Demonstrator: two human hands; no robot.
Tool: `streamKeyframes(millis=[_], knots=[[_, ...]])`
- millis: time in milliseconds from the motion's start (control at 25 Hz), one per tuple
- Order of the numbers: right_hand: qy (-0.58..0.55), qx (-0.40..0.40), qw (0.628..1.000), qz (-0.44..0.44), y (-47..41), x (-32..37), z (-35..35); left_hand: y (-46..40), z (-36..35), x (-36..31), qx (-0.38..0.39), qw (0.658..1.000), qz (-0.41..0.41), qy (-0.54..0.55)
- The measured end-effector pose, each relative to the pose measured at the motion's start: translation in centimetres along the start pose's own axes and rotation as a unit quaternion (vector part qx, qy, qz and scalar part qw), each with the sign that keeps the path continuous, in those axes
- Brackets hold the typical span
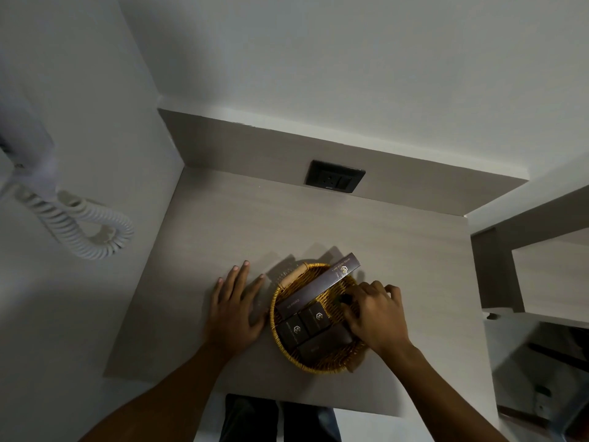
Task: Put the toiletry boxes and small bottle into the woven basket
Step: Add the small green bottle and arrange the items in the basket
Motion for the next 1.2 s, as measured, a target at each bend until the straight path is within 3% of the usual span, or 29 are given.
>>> streamKeyframes(millis=[320, 480, 520, 600, 680, 800, 960, 1200], knots=[[0.001, -0.015, 1.0, -0.008, 0.4, 0.2, -0.2, -0.1, -0.5, 0.4, 0.004, 1.0, 0.0, -0.009], [-0.136, -0.118, 0.978, -0.106, 2.8, -0.9, 1.7, 0.2, 0.3, -0.3, -0.022, 1.0, -0.005, -0.01], [-0.208, -0.145, 0.954, -0.161, 4.4, -1.0, 1.8, 0.2, 0.8, -0.6, -0.039, 0.999, -0.001, 0.007], [-0.381, -0.16, 0.857, -0.306, 7.9, -0.4, 0.8, -0.5, 2.1, -1.1, -0.061, 0.994, 0.029, 0.087], [-0.497, -0.096, 0.758, -0.41, 10.8, 1.6, -0.9, -2.1, 3.6, -2.2, -0.041, 0.987, 0.048, 0.145], [-0.57, -0.019, 0.694, -0.44, 12.2, 3.8, -2.4, -4.3, 5.4, -4.7, -0.02, 0.991, 0.021, 0.134], [-0.574, -0.032, 0.711, -0.406, 11.7, 3.6, -2.5, -5.0, 6.0, -6.5, -0.027, 0.992, 0.031, 0.116], [-0.565, -0.065, 0.738, -0.362, 9.5, 1.1, -1.4, -3.7, 7.2, -7.1, -0.03, 0.99, 0.123, 0.068]])
Point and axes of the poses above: each hand's wrist, its own y-axis away from the middle knuckle, its own z-axis out of the back of the hand, x = y × z, the point moved 2 cm from there along -y, towards the middle knuckle, and after that the axes turned 1 degree about z, right-handed, at the moved point
